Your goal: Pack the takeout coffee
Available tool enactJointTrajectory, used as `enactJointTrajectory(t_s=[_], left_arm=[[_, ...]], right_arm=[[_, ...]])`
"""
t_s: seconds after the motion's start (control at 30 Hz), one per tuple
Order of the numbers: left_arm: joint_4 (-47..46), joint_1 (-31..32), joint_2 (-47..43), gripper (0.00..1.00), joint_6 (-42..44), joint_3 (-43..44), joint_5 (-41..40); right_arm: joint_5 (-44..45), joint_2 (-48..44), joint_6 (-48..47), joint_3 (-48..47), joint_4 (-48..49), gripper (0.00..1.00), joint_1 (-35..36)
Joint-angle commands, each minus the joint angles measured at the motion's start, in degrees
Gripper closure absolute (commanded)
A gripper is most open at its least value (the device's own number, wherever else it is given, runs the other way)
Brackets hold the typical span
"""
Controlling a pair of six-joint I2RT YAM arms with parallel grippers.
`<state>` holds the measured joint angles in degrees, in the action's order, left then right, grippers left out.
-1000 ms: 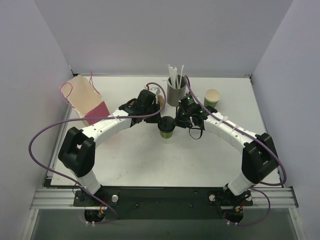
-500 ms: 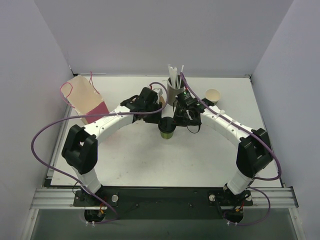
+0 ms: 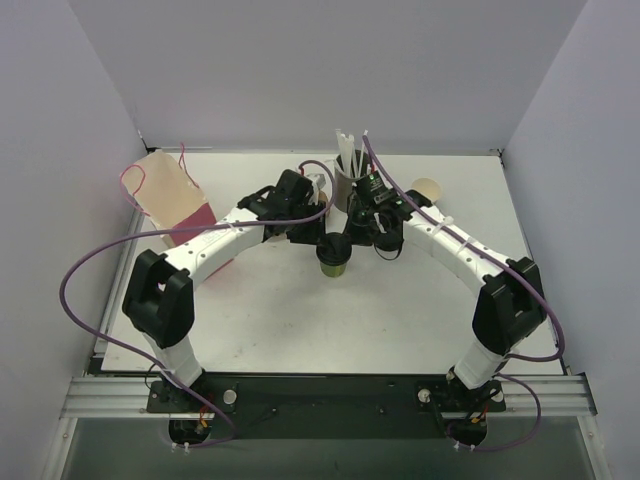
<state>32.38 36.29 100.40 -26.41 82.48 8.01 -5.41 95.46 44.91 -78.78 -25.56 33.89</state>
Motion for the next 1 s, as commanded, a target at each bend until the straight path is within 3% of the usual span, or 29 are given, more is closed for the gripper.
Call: enactJointTrajectory(t_s=[0.0, 0.5, 0.97], left_arm=[[-1.53, -0.26, -3.63, 0.55, -1.01, -0.03, 2.18], [-5.22, 0.36, -8.20, 0.66, -6.28, -8.12, 4.64], [-5.22, 0.62, -5.48, 0.72, -6.11, -6.54, 4.82]], right_arm=[[0.66, 0.16, -1.57, -2.78, -2.12, 0.80, 0.30], [-1.09, 5.70, -19.50, -7.79, -0.28, 0.77, -0.31], [-0.39, 5.70, -15.99, -5.42, -2.65, 0.80, -0.23]])
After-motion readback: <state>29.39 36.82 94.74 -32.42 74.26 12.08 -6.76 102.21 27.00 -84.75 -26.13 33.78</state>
